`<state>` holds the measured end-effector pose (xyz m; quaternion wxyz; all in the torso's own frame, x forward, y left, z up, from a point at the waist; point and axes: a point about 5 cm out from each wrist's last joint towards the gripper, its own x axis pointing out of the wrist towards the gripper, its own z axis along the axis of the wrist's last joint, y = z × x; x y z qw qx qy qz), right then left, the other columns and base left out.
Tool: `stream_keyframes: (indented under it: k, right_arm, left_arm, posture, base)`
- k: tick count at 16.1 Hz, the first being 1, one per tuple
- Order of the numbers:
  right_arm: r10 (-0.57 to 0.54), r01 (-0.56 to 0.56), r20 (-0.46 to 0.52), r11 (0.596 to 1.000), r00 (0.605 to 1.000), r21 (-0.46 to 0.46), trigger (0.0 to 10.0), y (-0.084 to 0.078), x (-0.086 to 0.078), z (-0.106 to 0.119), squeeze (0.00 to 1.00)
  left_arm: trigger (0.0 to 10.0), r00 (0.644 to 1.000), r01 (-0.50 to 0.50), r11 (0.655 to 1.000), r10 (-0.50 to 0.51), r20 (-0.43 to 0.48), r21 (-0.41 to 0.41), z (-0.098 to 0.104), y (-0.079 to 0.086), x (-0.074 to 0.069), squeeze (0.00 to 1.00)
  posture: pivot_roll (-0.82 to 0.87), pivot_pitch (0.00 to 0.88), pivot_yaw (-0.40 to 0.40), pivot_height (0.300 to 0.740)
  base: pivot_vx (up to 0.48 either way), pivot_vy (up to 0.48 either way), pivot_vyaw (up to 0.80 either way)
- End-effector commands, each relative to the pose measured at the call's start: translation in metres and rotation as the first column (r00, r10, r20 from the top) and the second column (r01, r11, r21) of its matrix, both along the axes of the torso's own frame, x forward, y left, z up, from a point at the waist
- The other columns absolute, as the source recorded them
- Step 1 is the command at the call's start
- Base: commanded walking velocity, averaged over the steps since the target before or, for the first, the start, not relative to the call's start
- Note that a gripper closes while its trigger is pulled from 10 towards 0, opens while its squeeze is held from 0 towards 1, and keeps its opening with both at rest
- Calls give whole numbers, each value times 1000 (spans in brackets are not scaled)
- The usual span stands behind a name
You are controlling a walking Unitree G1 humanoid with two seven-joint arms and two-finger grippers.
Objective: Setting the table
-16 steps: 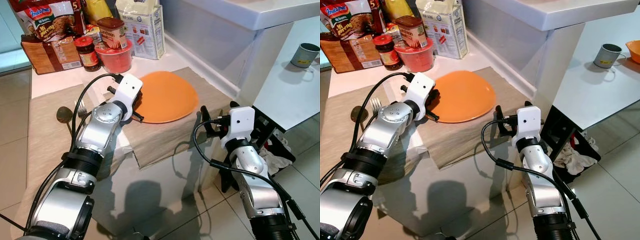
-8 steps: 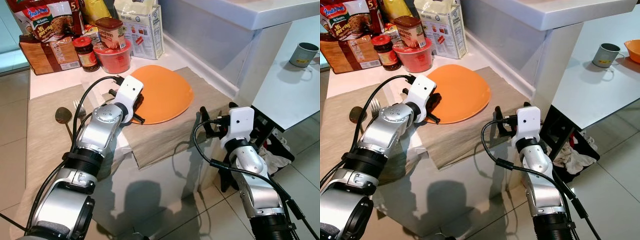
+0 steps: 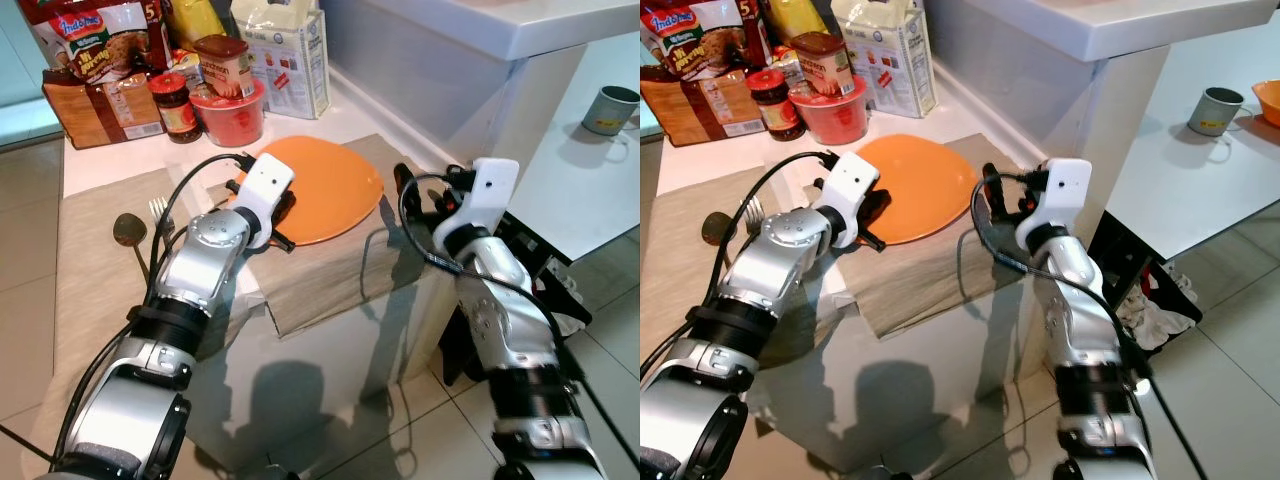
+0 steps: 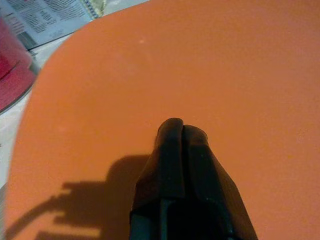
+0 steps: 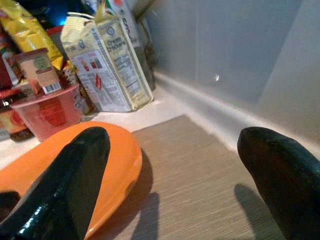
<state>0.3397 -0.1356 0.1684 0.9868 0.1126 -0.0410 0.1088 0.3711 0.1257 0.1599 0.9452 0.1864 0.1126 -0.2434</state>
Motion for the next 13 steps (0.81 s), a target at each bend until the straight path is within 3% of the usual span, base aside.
stream_keyframes:
  k: [1, 4, 9, 13]
  right_arm:
    - [14, -11, -40, 999, 999, 52, 10000, 3, 3, -4, 0]
    - [1, 13, -97, 989, 995, 147, 10000, 3, 11, -10, 0]
    - [118, -53, -185, 944, 976, 325, 10000, 23, 23, -26, 0]
    - [186, -123, -164, 934, 969, 336, 10000, 42, 30, -22, 0]
  left_arm:
    - [0, 999, 14, 1000, -13, -43, 15, -11, 0, -4, 0]
    - [0, 999, 26, 1000, -25, -40, 10, -8, -1, -5, 0]
    - [0, 998, 49, 999, -50, -39, -5, -8, -5, -7, 0]
    - [0, 994, 29, 998, -35, -103, -62, -19, -5, -14, 0]
  posture:
    - [-33, 0, 75, 740]
    - [-27, 0, 76, 740]
    - [-21, 0, 77, 740]
    - [-13, 0, 77, 740]
  base:
    - [0, 0, 0]
    - [0, 0, 0]
    - [0, 0, 0]
    - [0, 0, 0]
